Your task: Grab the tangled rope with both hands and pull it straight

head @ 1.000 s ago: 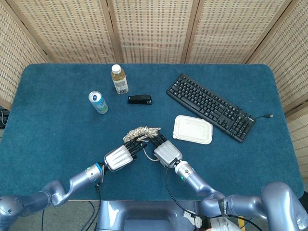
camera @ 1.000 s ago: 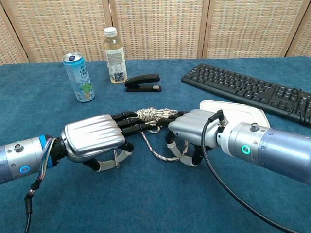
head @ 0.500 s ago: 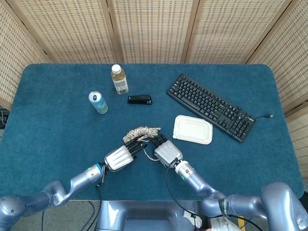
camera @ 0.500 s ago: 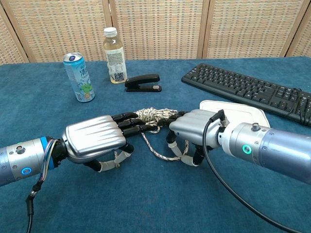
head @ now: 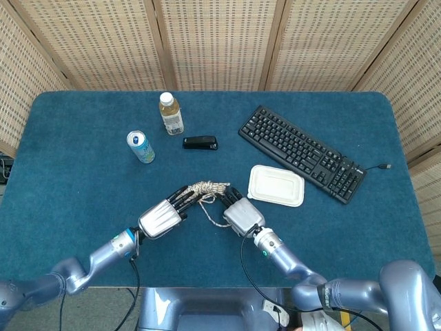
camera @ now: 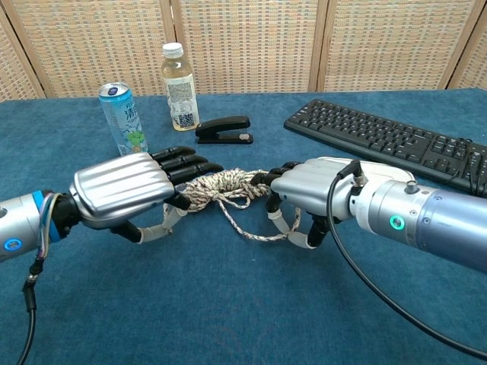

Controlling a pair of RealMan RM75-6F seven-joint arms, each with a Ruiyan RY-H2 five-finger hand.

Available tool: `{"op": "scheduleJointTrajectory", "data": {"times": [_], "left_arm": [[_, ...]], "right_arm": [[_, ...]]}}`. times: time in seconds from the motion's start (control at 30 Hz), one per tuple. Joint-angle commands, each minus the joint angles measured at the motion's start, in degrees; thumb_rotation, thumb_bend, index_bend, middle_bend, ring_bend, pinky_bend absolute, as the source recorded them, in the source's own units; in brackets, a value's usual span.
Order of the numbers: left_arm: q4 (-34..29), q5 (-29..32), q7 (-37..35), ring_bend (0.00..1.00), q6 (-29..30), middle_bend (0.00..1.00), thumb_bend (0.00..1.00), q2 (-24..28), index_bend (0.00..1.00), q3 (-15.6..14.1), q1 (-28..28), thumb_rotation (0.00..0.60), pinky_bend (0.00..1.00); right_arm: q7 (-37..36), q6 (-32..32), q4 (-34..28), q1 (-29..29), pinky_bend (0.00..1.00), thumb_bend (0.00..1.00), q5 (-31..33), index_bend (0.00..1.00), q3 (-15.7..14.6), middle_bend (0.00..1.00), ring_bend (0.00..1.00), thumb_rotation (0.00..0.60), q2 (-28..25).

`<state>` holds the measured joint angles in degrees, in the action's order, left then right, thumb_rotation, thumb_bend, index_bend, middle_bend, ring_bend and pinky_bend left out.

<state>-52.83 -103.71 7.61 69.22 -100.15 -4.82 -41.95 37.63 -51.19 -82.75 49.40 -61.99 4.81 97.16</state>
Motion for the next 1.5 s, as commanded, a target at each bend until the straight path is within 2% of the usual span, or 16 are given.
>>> {"op": "scheduleJointTrajectory", "data": {"times": [0.03, 0.3, 0.53, 1.2, 1.5], "left_arm": [[-1.28, 0.61, -0.85, 0.00, 2.17, 0.00, 0.48, 2.98, 0.78, 0.13, 1.27, 0.600, 0.00], [-1.39, 1.92, -2.57, 0.00, 6.03, 0.00, 0.49, 9.39, 0.79, -0.08, 4.15, 0.600, 0.00], [2.06, 3.57, -5.45, 0.00, 7.24, 0.00, 0.50, 11.65, 0.79, -0.26, 6.45, 0.600, 0.00], [19.37, 6.31, -15.33, 0.00, 7.86, 0.00, 0.50, 8.11, 0.79, -0.96, 11.46, 0.600, 0.00], [24.58, 6.85, -17.94, 0.00, 7.29, 0.00, 0.50, 7.07, 0.79, -0.90, 11.90, 0.600, 0.00]], "right_arm": [[0.45, -0.78, -1.15, -0.13, 0.00, 0.43, -0.22, 0.65, 0.28, 0.00, 0.00, 0.600, -1.29], [2.72, -2.57, -3.05, -0.30, 0.00, 0.43, 0.16, 0.65, 0.66, 0.00, 0.00, 0.600, -4.38], [3.95, -3.96, -3.42, -0.91, 0.00, 0.43, 1.23, 0.65, 0.84, 0.00, 0.00, 0.600, -6.65], [1.85, -4.59, 0.54, -4.03, 0.00, 0.43, 1.98, 0.66, -0.86, 0.00, 0.00, 0.600, -12.43], [0.24, -4.16, 2.72, -5.29, 0.00, 0.43, 1.64, 0.66, -1.59, 0.00, 0.00, 0.600, -13.24]]}}
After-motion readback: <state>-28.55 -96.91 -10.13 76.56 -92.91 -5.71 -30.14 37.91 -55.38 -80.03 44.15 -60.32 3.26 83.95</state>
